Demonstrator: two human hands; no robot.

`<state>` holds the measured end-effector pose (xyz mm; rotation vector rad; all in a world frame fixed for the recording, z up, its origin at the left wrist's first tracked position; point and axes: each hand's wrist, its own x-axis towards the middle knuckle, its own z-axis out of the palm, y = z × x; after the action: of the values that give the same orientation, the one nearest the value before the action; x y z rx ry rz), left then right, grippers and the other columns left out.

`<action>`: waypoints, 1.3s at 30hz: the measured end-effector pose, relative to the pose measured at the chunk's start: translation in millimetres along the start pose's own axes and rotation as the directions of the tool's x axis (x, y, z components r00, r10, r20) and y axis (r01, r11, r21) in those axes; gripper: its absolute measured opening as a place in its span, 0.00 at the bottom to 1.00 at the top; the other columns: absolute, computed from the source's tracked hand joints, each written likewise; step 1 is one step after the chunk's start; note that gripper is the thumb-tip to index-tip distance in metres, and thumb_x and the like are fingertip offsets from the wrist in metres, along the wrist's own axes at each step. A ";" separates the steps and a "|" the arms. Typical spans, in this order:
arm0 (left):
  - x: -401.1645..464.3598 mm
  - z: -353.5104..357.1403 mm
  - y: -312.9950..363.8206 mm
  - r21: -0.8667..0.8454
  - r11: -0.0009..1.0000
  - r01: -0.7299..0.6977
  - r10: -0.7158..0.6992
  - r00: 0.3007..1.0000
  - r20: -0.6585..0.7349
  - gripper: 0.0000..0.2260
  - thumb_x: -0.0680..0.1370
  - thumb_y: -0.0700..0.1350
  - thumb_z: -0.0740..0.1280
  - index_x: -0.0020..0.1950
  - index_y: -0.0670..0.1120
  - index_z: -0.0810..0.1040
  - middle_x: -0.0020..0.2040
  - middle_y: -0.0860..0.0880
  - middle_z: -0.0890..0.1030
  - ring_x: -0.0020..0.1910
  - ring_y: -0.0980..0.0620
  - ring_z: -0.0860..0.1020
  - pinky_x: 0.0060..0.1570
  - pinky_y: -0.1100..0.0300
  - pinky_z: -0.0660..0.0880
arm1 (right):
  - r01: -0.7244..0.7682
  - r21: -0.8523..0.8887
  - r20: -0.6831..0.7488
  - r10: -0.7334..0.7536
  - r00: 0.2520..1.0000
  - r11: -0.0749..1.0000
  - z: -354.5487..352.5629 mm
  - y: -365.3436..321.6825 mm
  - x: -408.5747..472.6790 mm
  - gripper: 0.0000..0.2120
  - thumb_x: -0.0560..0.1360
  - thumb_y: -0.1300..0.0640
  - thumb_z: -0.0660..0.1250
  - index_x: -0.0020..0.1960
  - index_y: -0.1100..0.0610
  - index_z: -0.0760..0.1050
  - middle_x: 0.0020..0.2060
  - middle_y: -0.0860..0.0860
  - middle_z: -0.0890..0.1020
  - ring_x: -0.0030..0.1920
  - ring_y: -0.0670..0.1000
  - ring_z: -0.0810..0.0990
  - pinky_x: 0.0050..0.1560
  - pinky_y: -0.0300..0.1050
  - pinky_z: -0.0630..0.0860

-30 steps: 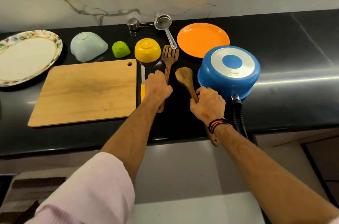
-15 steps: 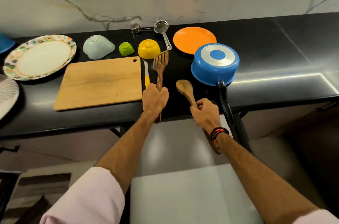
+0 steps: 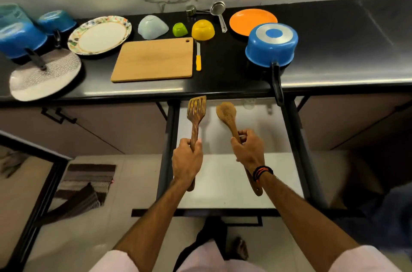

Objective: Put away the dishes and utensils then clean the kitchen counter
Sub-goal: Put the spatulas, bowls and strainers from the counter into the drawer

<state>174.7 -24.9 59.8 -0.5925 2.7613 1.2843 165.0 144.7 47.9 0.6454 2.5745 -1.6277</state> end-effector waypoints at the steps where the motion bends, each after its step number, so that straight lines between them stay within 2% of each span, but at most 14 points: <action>1: -4.5 -1.7 -5.7 0.017 1.000 0.017 -0.017 1.000 0.003 0.13 0.80 0.54 0.63 0.49 0.45 0.75 0.36 0.51 0.78 0.33 0.56 0.76 0.28 0.63 0.67 | -0.011 -0.005 0.011 0.011 1.000 1.000 2.8 3.2 -5.6 0.05 0.74 0.57 0.69 0.48 0.54 0.74 0.37 0.48 0.82 0.36 0.53 0.83 0.36 0.55 0.83; 6: -13.2 -6.6 -29.0 0.088 0.992 0.094 -0.099 0.994 0.052 0.15 0.81 0.55 0.63 0.52 0.43 0.76 0.42 0.48 0.80 0.39 0.51 0.79 0.37 0.59 0.73 | -0.080 -0.046 0.052 0.083 0.995 0.996 21.2 15.1 -21.8 0.06 0.73 0.58 0.69 0.48 0.56 0.74 0.38 0.51 0.82 0.38 0.55 0.83 0.34 0.54 0.83; 9: -1.4 -5.9 -38.2 0.129 0.984 0.125 -0.135 0.988 0.074 0.16 0.80 0.56 0.62 0.53 0.43 0.76 0.44 0.47 0.81 0.41 0.49 0.80 0.39 0.57 0.74 | -0.117 -0.078 0.067 0.123 0.990 0.990 35.9 16.2 -17.3 0.06 0.73 0.59 0.69 0.48 0.57 0.74 0.40 0.54 0.82 0.38 0.55 0.83 0.32 0.53 0.83; 12: 19.6 -3.9 -41.5 0.170 0.975 0.139 -0.156 0.983 0.091 0.18 0.80 0.57 0.62 0.54 0.43 0.77 0.46 0.45 0.82 0.44 0.47 0.81 0.44 0.52 0.79 | -0.162 -0.113 0.072 0.171 0.983 0.980 54.1 13.5 -4.5 0.06 0.74 0.58 0.69 0.48 0.56 0.73 0.42 0.55 0.82 0.39 0.56 0.83 0.35 0.54 0.84; 15: 46.2 0.8 -43.7 0.213 0.967 0.138 -0.167 0.978 0.127 0.18 0.80 0.57 0.62 0.57 0.43 0.76 0.48 0.45 0.82 0.46 0.46 0.81 0.46 0.52 0.80 | -0.199 -0.137 0.053 0.208 0.977 0.970 74.3 10.2 13.1 0.06 0.75 0.58 0.69 0.48 0.57 0.73 0.44 0.55 0.82 0.40 0.56 0.83 0.38 0.55 0.84; 21: 102.4 15.9 -50.1 0.276 0.946 0.169 -0.226 0.955 0.193 0.17 0.81 0.56 0.61 0.57 0.42 0.74 0.44 0.48 0.77 0.42 0.52 0.75 0.40 0.58 0.73 | -0.274 -0.173 0.002 0.278 0.960 0.946 115.5 9.3 57.6 0.07 0.76 0.56 0.69 0.51 0.57 0.72 0.46 0.56 0.81 0.42 0.57 0.83 0.43 0.56 0.84; 25: 132.9 27.2 -58.1 0.313 0.931 0.186 -0.258 0.944 0.207 0.19 0.81 0.56 0.61 0.61 0.41 0.73 0.52 0.44 0.80 0.50 0.46 0.80 0.47 0.53 0.77 | -0.284 -0.188 -0.015 0.286 0.958 0.940 136.7 9.9 85.2 0.10 0.78 0.57 0.67 0.57 0.60 0.74 0.47 0.56 0.82 0.44 0.56 0.82 0.49 0.51 0.82; 29: 153.7 38.4 -65.2 0.352 0.920 0.170 -0.258 0.941 0.221 0.20 0.81 0.55 0.61 0.63 0.40 0.70 0.55 0.41 0.80 0.54 0.43 0.80 0.50 0.51 0.77 | -0.308 -0.183 0.005 0.314 0.949 0.934 153.9 16.3 107.7 0.12 0.77 0.57 0.68 0.58 0.60 0.74 0.50 0.56 0.82 0.46 0.57 0.83 0.52 0.53 0.82; 32: 165.6 48.4 -68.7 0.405 0.902 0.147 -0.261 0.934 0.242 0.20 0.81 0.53 0.62 0.64 0.39 0.70 0.55 0.41 0.80 0.54 0.43 0.80 0.51 0.51 0.78 | -0.300 -0.218 0.058 0.319 0.946 0.929 165.0 23.7 121.4 0.14 0.75 0.58 0.71 0.59 0.60 0.74 0.51 0.54 0.81 0.49 0.54 0.81 0.56 0.48 0.80; 36: 175.6 57.6 -75.1 0.526 0.848 0.070 -0.263 0.916 0.303 0.18 0.80 0.46 0.65 0.65 0.37 0.69 0.55 0.41 0.80 0.54 0.43 0.80 0.52 0.51 0.79 | -0.265 -0.264 0.058 0.289 0.955 0.928 176.1 31.4 130.1 0.16 0.71 0.65 0.71 0.58 0.59 0.75 0.52 0.56 0.80 0.49 0.54 0.80 0.53 0.43 0.78; 39: 180.5 63.1 -79.8 0.605 0.796 0.004 -0.260 0.905 0.336 0.16 0.80 0.43 0.65 0.64 0.36 0.71 0.57 0.40 0.79 0.55 0.41 0.80 0.53 0.51 0.78 | -0.241 -0.330 0.011 0.259 0.966 0.913 186.2 38.0 133.0 0.14 0.68 0.66 0.71 0.53 0.58 0.77 0.49 0.57 0.80 0.48 0.57 0.81 0.52 0.49 0.81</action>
<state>28.2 -83.0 -74.7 -0.3970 2.4920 0.3831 21.0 40.3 -100.9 0.8439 2.5114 -1.0941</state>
